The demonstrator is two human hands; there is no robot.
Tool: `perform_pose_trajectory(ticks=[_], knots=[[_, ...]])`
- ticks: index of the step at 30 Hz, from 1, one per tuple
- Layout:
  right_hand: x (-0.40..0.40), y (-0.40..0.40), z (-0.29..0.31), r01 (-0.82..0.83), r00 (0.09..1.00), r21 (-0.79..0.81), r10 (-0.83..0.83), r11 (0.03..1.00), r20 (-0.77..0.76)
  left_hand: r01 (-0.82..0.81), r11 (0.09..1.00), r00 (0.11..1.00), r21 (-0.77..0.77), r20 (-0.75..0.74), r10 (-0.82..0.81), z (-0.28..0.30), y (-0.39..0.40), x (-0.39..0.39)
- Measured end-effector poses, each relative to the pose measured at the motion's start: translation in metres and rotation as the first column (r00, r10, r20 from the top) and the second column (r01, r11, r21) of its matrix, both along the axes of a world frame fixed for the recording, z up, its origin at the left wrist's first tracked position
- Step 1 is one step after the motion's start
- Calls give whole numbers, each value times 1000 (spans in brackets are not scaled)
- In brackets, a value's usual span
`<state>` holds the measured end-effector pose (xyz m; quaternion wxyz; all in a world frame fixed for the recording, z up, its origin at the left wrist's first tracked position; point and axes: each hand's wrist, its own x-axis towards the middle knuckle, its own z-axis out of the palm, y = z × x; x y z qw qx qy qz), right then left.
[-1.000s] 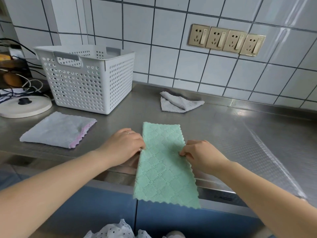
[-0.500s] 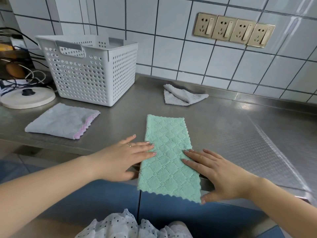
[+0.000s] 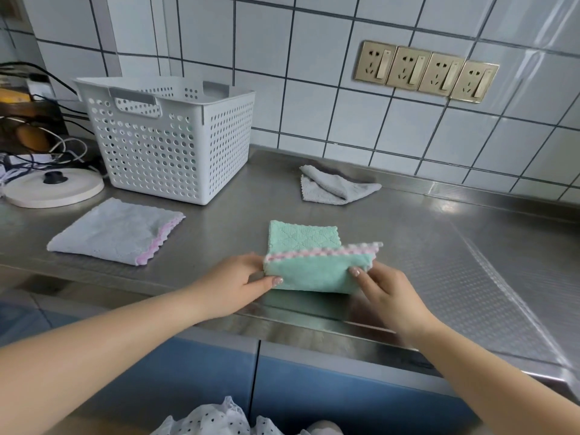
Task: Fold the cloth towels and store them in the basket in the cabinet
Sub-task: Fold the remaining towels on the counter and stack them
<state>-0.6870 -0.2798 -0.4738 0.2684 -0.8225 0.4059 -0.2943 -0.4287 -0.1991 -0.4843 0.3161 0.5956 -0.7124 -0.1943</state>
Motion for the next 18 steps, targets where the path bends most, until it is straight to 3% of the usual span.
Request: perform_pose_trajectory(ticks=[4,8,12,18], knots=[[29,-28,9,103,982,163,-126,981,139,-204,979,937,7,-287,198,3,-28,-5],[54,-61,13,224,970,256,-242,940,38,-255,961,819,110,-504,275,6,-55,-10],[64,-86,7,319,935,225,-266,921,-236,-295,923,757,247,-529,383,1,-75,-9],[73,-100,11,336,892,260,-217,905,-397,-284,919,861,273,-350,370,2,-82,-6]])
